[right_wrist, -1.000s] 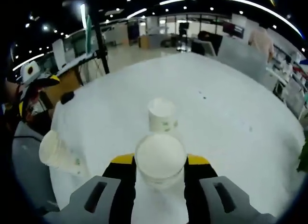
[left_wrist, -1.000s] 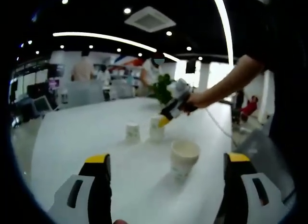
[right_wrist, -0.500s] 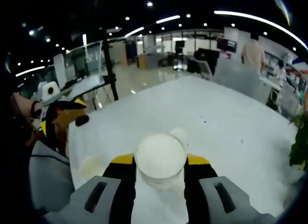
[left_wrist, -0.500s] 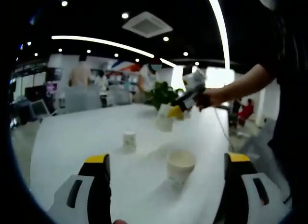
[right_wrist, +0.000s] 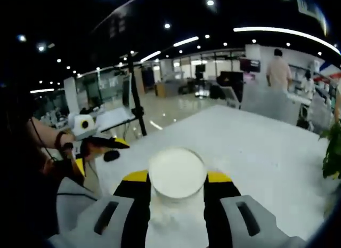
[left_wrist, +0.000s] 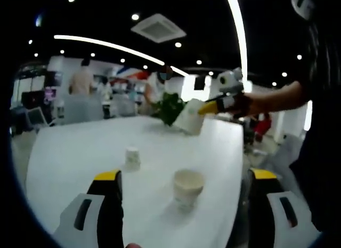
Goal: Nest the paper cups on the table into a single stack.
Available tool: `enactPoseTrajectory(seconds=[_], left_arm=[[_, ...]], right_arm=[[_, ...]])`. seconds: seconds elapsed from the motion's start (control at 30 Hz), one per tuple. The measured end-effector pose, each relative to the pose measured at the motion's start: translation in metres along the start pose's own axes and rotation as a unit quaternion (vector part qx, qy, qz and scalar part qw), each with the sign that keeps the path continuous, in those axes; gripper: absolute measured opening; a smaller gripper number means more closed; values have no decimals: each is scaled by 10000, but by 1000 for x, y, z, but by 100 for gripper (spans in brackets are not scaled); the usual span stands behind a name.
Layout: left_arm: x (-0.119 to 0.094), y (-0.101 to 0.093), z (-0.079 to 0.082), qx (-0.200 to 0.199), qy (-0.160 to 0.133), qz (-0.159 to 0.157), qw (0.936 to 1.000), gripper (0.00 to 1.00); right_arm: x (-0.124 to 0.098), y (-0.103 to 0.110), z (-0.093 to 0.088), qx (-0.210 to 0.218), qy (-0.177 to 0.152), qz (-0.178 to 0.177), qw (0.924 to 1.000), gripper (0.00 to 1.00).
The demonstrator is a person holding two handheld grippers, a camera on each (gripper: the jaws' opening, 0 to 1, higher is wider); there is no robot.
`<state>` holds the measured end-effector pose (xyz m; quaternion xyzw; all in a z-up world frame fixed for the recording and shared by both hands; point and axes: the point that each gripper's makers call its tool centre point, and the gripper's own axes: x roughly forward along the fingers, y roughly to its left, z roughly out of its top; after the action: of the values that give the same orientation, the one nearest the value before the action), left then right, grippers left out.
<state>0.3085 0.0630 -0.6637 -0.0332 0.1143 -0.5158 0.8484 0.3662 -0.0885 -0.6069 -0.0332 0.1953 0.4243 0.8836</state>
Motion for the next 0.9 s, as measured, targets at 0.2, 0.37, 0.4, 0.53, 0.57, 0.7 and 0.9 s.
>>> enactPoseTrajectory(seconds=[0.2, 0.37, 0.4, 0.53, 0.57, 0.7, 0.9], left_arm=[[2, -15, -1, -110, 40, -207, 9997, 94], [9, -30, -1, -355, 2, -437, 9984, 94], [11, -35, 1, -440, -49, -540, 9976, 93], [16, -48, 5, -709, -99, -782, 9944, 90], [17, -55, 8, -869, -129, -905, 9920, 87], [15, -73, 17, -1304, -214, -1406, 9812, 65], [15, -73, 33, -1453, -512, -1446, 9774, 62]], right_arm=[[5, 38, 6, 23, -333, 446, 9984, 35], [11, 68, 8, -18, -485, 784, 9957, 35], [12, 75, 8, -26, -495, 859, 9951, 35], [17, 85, 4, -57, -488, 969, 9941, 35], [18, 87, 4, -18, -510, 990, 9938, 35], [20, 94, 7, 292, -667, 1141, 9908, 35], [19, 98, 5, 395, -702, 1242, 9890, 35]])
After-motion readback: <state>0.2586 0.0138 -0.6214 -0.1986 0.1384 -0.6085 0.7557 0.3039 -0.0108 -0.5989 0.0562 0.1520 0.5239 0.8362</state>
